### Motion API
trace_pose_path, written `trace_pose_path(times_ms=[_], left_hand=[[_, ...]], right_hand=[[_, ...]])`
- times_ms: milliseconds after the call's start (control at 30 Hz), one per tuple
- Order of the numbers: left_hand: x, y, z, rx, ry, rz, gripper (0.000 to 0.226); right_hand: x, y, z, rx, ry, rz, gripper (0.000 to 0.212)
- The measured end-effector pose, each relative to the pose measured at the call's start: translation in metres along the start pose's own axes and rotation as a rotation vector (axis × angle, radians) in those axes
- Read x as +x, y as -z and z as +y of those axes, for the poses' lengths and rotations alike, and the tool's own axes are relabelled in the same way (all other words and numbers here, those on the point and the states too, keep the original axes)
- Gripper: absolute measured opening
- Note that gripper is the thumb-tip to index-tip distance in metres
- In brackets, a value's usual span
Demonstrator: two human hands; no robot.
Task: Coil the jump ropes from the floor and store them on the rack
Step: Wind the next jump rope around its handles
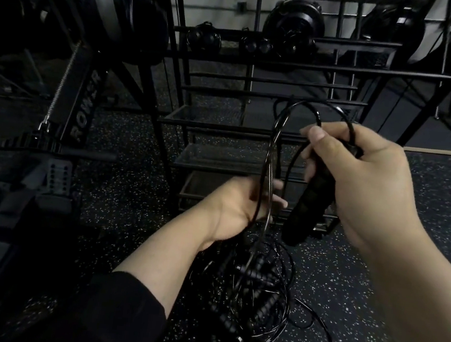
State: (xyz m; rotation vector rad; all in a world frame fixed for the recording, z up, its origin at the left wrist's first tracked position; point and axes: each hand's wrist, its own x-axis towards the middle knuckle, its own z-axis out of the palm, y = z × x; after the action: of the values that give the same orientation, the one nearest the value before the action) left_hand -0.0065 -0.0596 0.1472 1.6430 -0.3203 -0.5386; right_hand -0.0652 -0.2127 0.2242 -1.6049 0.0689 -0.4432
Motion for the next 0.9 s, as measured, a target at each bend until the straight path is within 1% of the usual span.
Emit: trace_pose_path(times_ms=[67, 167, 233, 300, 400, 467, 533, 600, 667, 733, 800, 900], left_hand=[[0.004, -0.008, -0.007, 0.060, 0.024, -0.002, 0.033], [0.009, -0.012, -0.008, 0.053, 0.051, 0.025, 0.016], [0.004, -0.011, -0.002, 0.103, 0.037, 0.038, 0.026], [0.001, -0.012, 0.004, 0.102, 0.000, 0.091, 0.035], [-0.002, -0.009, 0.008, 0.114, -0.084, 0.172, 0.033], [-0.003, -0.004, 0.010, 0.138, -0.155, 0.175, 0.028], [-0.005, 0.004, 0.014, 0.085, -0.251, 0.201, 0.026], [-0.006, 0.008, 0.018, 0.007, -0.328, 0.263, 0.026], [-0.006, 0.009, 0.022, -0.053, -0.360, 0.300, 0.024], [-0.007, 0.007, 0.027, -0.128, -0.375, 0.305, 0.023], [-0.010, 0.006, 0.033, -0.207, -0.376, 0.300, 0.025], [-0.017, 0.005, 0.045, -0.270, -0.373, 0.280, 0.026]], right_hand=[[0.000, 0.001, -0.002, 0.049, -0.014, -0.008, 0.010], [0.000, 0.002, -0.006, 0.122, -0.022, -0.038, 0.011], [0.001, 0.003, -0.007, 0.140, -0.015, -0.049, 0.010], [0.003, 0.007, -0.006, 0.133, -0.028, -0.052, 0.008], [0.010, 0.021, 0.003, -0.006, -0.073, -0.040, 0.009], [0.015, 0.031, 0.014, -0.099, -0.120, -0.037, 0.008], [0.018, 0.035, 0.025, -0.153, -0.182, -0.057, 0.006], [0.018, 0.034, 0.034, -0.190, -0.245, -0.115, 0.005], [0.015, 0.028, 0.040, -0.240, -0.313, -0.212, 0.007], [0.011, 0.018, 0.048, -0.302, -0.352, -0.303, 0.009], [0.008, 0.007, 0.058, -0.365, -0.358, -0.357, 0.012], [0.003, -0.006, 0.070, -0.342, -0.389, -0.449, 0.017]])
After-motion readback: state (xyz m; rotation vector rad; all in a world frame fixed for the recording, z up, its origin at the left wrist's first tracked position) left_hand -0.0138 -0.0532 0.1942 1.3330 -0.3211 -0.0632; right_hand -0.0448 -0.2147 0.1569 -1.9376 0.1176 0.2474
